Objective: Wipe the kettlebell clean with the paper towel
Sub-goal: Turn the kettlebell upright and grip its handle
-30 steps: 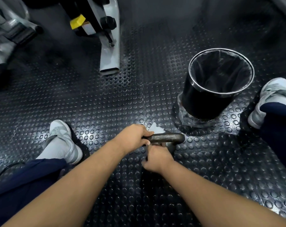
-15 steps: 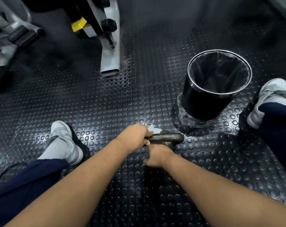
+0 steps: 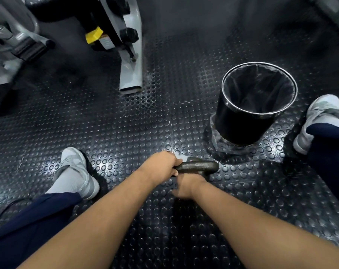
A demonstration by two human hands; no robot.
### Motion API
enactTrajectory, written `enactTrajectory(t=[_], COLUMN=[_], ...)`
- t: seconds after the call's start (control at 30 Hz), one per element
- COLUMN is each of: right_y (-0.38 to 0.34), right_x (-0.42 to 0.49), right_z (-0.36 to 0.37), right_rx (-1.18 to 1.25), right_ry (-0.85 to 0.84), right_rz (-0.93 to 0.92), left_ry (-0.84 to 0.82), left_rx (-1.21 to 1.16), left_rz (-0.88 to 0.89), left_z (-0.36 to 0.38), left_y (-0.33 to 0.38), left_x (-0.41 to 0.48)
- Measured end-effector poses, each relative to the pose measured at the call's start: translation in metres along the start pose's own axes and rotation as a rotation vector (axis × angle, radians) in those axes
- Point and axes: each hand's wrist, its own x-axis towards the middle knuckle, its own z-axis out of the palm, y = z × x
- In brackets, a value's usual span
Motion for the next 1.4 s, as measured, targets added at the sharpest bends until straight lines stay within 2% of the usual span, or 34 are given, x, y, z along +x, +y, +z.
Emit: enactTrajectory(t=[0.17, 0.43, 0.6, 0.73, 0.87, 1.03, 1.3, 1.4], right_y=[0.001, -0.007, -0.003, -0.002, -0.006, 0.002, -0.001, -0.002], right_x=[-0.035, -0.014, -0.037, -0.034, -0.019, -0.033, -0.012, -0.009], right_z=[0.019, -0.014, 0.008, 0.003, -0.017, 0.0, -0.014, -0.008], right_rx=[-0.009, -0.051, -0.014, -0.018, -0.039, -0.031, -0.112, -0.12], right_ry=[0.133, -0.003, 0.089, 0.072, -0.024, 0.057, -0.043, -0.003], right_rz=[-0.053, -0.017, -0.045, -0.06, -0.022, -0.058, -0.049, -0.05], left_ry=[-0.012, -0.035, -0.039, -0.036, -0.045, -0.049, -0.043, -0.048], left_rx=[0.009, 0.013, 0.014, 0.043, 0.061, 0.055, 0.04, 0.025], left_rz=[-0.008, -0.01, -0.018, -0.007, -0.009, -0.018, -0.02, -0.037], left_z=[0.001, -0.003, -0.002, -0.002, -0.002, -0.005, -0.006, -0.007], left_y=[-0.003, 0.0, -0.001, 0.0, 0.002, 0.003, 0.005, 0.005], left_x=[0.002, 0.001, 0.002, 0.002, 0.0, 0.0, -0.002, -0.002])
